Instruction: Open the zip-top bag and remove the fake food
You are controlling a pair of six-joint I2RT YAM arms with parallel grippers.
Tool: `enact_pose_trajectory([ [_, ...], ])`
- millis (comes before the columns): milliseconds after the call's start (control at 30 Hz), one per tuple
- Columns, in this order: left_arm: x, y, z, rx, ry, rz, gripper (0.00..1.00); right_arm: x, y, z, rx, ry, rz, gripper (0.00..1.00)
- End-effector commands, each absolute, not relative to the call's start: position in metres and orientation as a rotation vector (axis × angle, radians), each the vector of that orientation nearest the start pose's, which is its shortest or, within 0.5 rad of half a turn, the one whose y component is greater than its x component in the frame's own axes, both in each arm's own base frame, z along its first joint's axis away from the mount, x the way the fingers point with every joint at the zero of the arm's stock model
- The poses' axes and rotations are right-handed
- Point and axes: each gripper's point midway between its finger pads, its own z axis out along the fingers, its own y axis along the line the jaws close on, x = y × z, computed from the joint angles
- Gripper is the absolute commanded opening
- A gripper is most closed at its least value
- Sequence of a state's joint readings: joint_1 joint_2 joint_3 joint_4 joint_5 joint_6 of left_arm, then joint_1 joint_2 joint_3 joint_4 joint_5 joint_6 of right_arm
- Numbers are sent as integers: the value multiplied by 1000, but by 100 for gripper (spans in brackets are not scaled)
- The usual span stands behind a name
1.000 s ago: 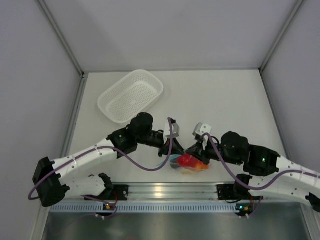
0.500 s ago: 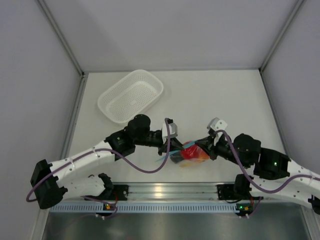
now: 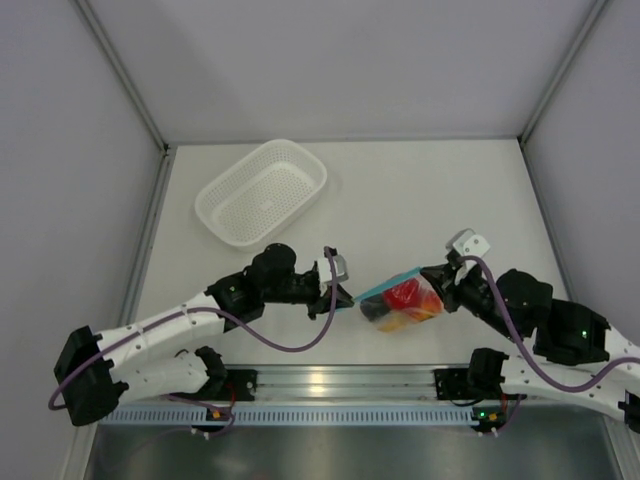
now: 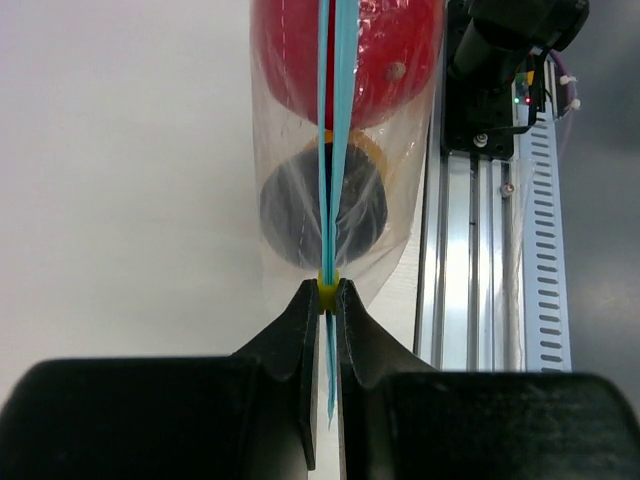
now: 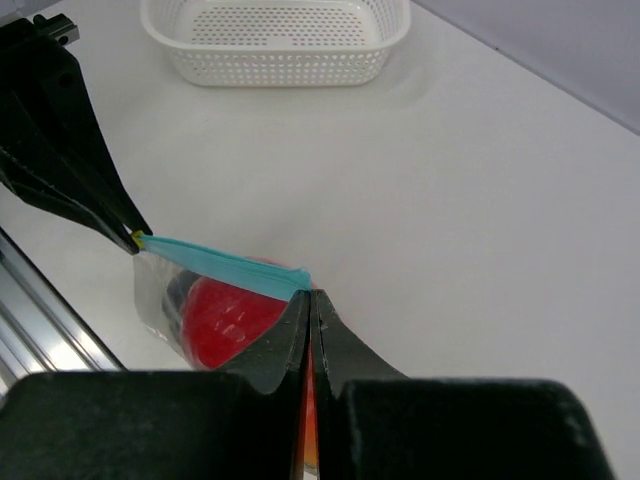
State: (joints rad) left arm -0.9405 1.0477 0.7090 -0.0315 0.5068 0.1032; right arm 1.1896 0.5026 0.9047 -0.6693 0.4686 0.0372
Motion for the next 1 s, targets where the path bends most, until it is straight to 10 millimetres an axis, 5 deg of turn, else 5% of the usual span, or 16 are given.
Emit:
enact_pose_trajectory([
  [0,132,-307,176,1271,1672,-1005,0,154,138,321,-601,1632,403,0],
  [267,136,-299,163,1159,1799,-984,0,152,138,320,-605,1631,414,0],
  [400,132,-302,163,1187,1790,-1017,0,145,157,310,-664,1638,491,2],
  [433,133,-302,164,1194,1781,-1010,0,144,164,301,-683,1659,503,24],
  [467,134,-303,165,1194,1777,-1003,0,144,169,296,-689,1675,511,35],
  [633,138,-311,186,1185,1741,-1023,0,164,176,269,-419,1850,465,50],
  [733,142,-315,195,1159,1738,-1024,0,178,169,258,-188,1918,401,51],
  [967,144,-321,197,1139,1760,-1034,0,184,187,243,-17,1973,449,55],
])
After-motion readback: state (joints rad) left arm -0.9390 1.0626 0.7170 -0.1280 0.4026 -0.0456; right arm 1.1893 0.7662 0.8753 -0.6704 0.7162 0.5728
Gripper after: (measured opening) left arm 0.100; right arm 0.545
